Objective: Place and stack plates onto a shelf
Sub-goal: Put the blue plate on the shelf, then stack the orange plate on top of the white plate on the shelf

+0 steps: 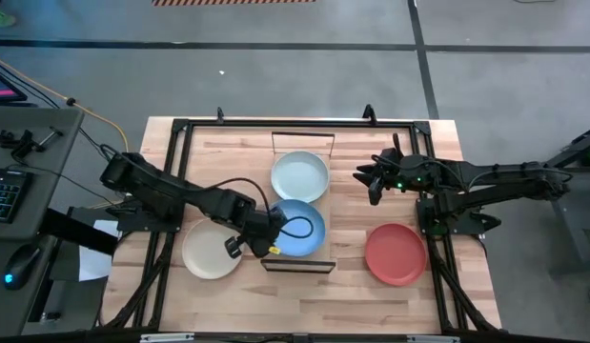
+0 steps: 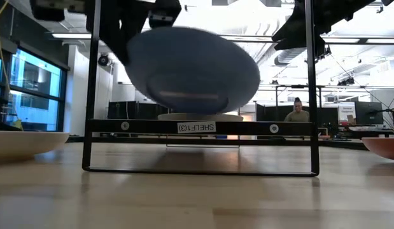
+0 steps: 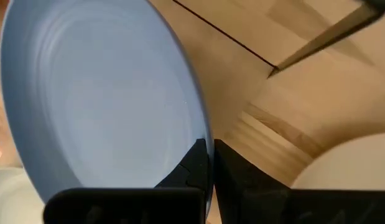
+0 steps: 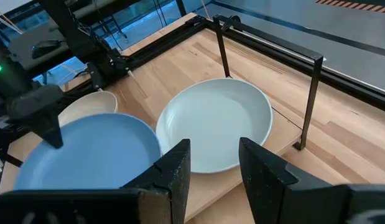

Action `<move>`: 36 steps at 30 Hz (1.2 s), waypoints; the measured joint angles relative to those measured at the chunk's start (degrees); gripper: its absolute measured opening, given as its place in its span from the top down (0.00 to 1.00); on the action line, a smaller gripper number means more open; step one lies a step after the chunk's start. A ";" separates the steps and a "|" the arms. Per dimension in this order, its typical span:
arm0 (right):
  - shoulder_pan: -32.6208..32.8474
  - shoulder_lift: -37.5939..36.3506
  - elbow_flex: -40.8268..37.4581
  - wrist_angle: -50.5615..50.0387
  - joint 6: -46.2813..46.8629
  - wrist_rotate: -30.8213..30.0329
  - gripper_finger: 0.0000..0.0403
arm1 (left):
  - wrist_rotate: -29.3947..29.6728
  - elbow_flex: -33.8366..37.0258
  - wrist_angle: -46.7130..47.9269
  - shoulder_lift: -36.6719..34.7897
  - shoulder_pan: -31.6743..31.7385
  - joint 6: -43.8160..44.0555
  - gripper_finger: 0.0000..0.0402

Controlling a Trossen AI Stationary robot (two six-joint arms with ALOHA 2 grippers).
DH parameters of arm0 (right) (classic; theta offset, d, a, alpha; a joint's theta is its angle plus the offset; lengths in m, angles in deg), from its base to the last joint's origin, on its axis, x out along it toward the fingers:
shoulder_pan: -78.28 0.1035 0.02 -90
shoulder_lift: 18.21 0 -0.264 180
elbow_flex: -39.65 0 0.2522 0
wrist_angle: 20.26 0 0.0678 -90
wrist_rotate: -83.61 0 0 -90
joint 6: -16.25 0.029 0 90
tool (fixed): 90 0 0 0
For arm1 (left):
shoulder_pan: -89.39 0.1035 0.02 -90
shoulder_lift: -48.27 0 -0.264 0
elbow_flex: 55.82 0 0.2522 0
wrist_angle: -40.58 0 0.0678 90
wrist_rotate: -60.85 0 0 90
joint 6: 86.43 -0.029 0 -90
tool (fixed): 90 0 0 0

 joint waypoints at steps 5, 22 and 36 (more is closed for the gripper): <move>-0.01 0.00 0.00 -0.04 0.00 0.00 0.71 | -0.07 2.08 -3.34 -0.02 -1.64 -1.52 1.00; -0.02 0.00 0.00 -0.04 0.35 -3.13 0.71 | -0.64 4.90 -11.72 -0.02 -1.82 -0.56 0.92; -0.02 0.00 0.00 -0.02 0.49 -1.53 0.71 | 3.66 1.47 -2.15 -0.76 -1.08 10.66 0.70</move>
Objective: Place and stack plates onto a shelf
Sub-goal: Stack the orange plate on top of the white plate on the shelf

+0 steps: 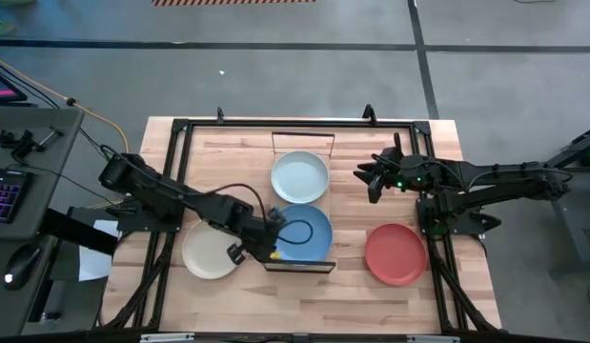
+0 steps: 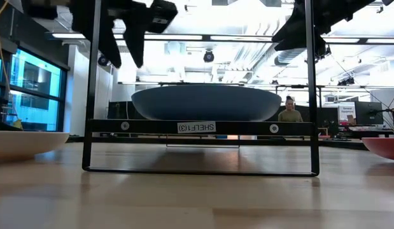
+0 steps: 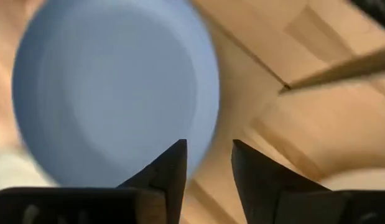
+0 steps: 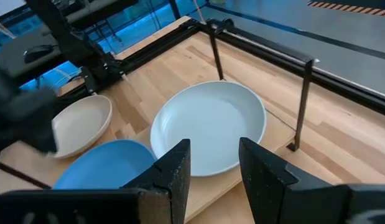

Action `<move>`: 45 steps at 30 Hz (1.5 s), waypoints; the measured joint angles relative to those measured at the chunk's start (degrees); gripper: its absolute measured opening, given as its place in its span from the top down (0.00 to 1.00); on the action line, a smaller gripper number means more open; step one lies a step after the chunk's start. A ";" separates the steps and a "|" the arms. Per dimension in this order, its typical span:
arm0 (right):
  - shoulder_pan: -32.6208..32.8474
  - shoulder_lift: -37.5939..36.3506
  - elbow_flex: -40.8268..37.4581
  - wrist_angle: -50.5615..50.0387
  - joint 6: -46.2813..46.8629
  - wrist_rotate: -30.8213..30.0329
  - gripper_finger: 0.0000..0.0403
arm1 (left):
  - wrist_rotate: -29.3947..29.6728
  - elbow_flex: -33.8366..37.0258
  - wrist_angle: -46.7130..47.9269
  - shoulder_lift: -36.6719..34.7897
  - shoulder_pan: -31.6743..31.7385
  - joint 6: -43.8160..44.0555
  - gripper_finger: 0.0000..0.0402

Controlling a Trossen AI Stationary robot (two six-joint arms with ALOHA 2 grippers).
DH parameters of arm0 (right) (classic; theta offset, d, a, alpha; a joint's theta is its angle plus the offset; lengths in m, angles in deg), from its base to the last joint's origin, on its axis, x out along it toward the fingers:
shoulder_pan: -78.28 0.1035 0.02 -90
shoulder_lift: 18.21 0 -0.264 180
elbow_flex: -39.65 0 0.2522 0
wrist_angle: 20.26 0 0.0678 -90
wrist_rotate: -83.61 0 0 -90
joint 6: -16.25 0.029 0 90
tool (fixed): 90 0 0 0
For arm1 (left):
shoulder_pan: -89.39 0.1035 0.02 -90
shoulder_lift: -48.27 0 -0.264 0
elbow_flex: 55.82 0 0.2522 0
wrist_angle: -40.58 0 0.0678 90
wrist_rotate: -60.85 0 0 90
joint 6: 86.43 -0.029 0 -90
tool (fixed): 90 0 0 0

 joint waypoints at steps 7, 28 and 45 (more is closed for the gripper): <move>0.00 -0.13 0.00 -0.07 -0.44 0.46 0.71 | -5.37 -0.27 6.51 -9.81 9.08 28.00 0.67; -0.03 -0.06 0.13 -1.09 0.40 11.55 0.71 | 7.40 34.21 -39.79 -47.21 14.63 57.19 0.67; -0.31 20.71 3.79 -41.14 -1.70 33.42 0.71 | 7.08 34.23 -39.85 -46.58 14.62 51.52 0.67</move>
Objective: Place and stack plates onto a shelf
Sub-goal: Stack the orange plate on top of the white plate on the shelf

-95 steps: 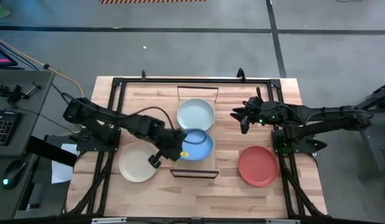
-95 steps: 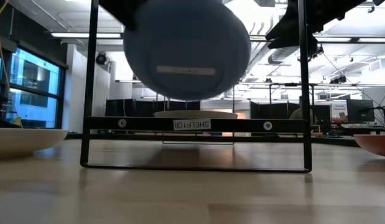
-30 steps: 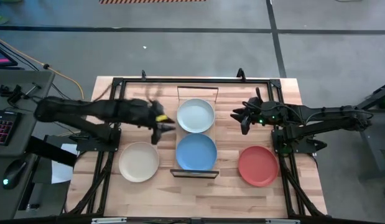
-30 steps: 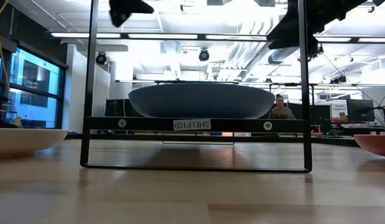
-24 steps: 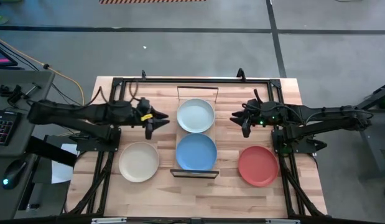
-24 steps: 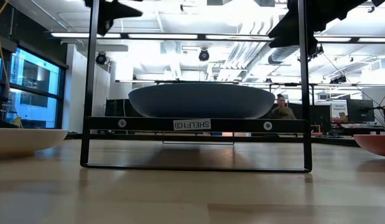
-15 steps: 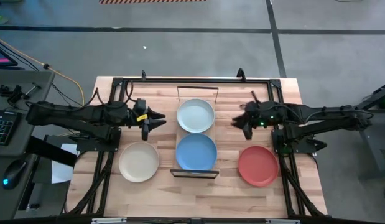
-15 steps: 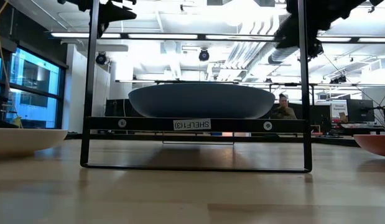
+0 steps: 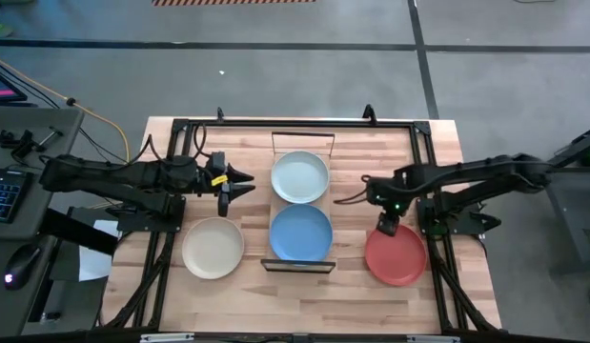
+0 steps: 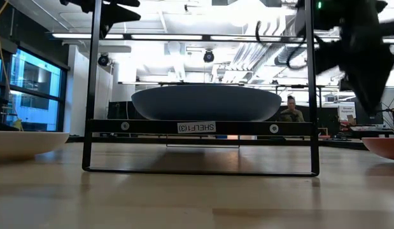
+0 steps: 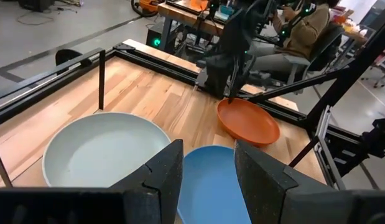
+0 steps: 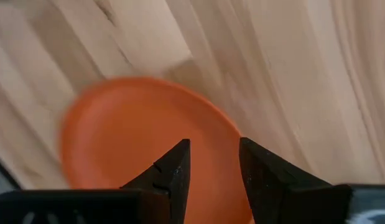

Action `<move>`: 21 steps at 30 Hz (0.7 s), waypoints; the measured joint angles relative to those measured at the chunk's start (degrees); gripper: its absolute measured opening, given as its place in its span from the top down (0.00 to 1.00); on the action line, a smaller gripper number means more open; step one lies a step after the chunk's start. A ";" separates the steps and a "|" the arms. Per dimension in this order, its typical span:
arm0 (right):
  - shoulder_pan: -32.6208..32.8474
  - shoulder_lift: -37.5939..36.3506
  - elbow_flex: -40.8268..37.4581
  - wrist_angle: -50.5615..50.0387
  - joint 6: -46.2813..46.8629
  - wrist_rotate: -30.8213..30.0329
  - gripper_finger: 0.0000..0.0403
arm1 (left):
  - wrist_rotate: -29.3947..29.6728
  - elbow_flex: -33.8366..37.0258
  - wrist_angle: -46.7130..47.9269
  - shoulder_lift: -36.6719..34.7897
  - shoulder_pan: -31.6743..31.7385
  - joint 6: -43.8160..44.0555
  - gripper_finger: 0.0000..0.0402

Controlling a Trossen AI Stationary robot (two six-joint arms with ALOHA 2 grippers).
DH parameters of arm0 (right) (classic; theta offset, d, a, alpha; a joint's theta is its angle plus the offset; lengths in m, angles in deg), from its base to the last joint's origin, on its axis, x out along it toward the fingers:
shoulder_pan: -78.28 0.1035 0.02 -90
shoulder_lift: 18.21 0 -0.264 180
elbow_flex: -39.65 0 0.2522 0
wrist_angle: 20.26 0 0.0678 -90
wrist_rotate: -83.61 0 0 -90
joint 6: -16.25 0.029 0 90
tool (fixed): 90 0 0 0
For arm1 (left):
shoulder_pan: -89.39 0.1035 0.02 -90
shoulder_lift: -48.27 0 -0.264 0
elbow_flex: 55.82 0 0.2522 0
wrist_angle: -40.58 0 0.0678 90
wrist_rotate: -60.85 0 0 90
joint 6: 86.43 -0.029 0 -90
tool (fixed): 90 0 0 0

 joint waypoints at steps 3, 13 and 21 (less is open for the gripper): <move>-0.02 2.40 -1.82 -0.02 -2.86 -0.28 0.71 | 0.00 0.00 -0.02 -0.01 0.00 -1.00 0.67; 0.00 6.38 -6.75 1.88 -8.63 -0.50 0.71 | 1.57 0.00 -0.03 -0.01 0.00 -1.84 0.67; 0.00 6.61 -9.45 5.20 -8.86 0.03 0.71 | 2.07 -0.01 -0.04 -0.01 0.00 -1.81 0.67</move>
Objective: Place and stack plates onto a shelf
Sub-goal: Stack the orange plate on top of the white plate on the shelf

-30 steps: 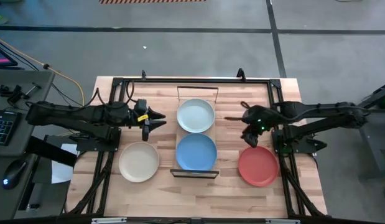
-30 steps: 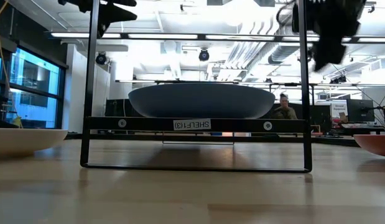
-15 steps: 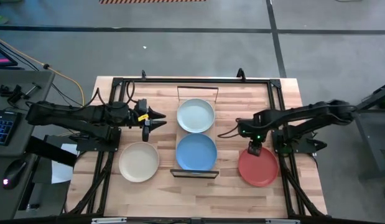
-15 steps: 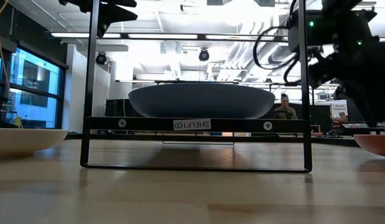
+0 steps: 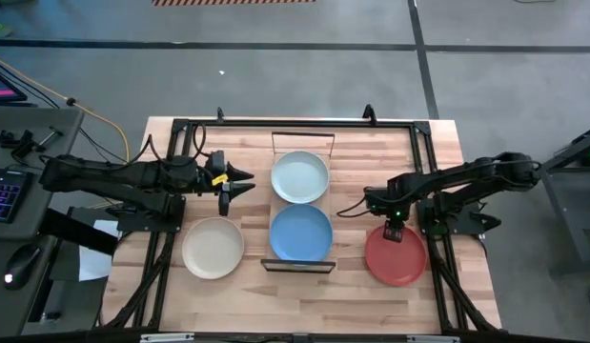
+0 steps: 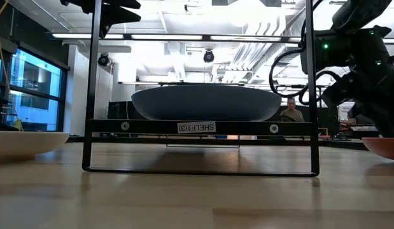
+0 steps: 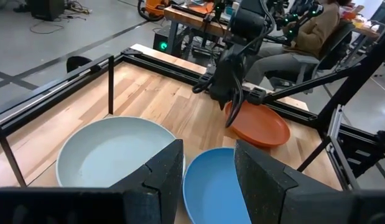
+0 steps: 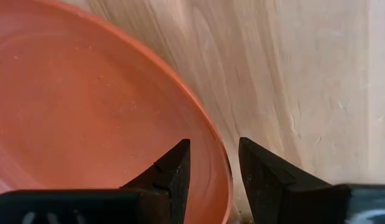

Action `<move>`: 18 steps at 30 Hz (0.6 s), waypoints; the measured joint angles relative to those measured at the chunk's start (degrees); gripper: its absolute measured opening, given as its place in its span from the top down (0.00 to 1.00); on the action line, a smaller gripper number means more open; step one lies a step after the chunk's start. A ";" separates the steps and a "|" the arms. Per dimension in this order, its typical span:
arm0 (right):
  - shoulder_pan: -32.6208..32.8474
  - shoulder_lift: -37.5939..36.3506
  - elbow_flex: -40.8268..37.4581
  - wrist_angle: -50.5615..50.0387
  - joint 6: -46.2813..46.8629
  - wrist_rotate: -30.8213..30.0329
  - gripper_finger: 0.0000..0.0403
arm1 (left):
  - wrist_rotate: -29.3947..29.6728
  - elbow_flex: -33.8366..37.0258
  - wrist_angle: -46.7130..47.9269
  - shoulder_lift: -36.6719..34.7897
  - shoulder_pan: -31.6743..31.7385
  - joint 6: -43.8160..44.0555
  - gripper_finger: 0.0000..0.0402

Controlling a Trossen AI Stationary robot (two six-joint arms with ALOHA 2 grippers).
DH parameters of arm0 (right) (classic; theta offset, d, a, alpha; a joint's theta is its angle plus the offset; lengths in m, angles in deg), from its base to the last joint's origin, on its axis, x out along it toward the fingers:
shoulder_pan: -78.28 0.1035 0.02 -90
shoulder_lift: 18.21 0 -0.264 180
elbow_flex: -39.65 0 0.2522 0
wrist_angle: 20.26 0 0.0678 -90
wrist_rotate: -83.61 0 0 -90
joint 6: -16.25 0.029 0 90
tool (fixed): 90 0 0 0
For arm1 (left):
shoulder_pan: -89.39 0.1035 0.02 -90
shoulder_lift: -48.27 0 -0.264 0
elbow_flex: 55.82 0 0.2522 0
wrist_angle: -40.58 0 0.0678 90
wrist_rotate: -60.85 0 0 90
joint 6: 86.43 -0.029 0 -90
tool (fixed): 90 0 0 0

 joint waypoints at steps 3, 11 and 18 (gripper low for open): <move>0.00 0.00 -0.56 0.37 0.51 0.19 0.77 | 1.18 0.01 0.02 0.00 -0.02 0.03 0.67; 0.00 -0.11 -1.88 1.26 7.35 1.40 0.96 | 1.81 -0.01 0.09 0.00 0.00 -0.04 0.67; 0.00 -2.57 1.20 -3.24 8.01 4.84 1.00 | 2.70 -0.01 -0.66 -0.62 0.00 -0.42 0.67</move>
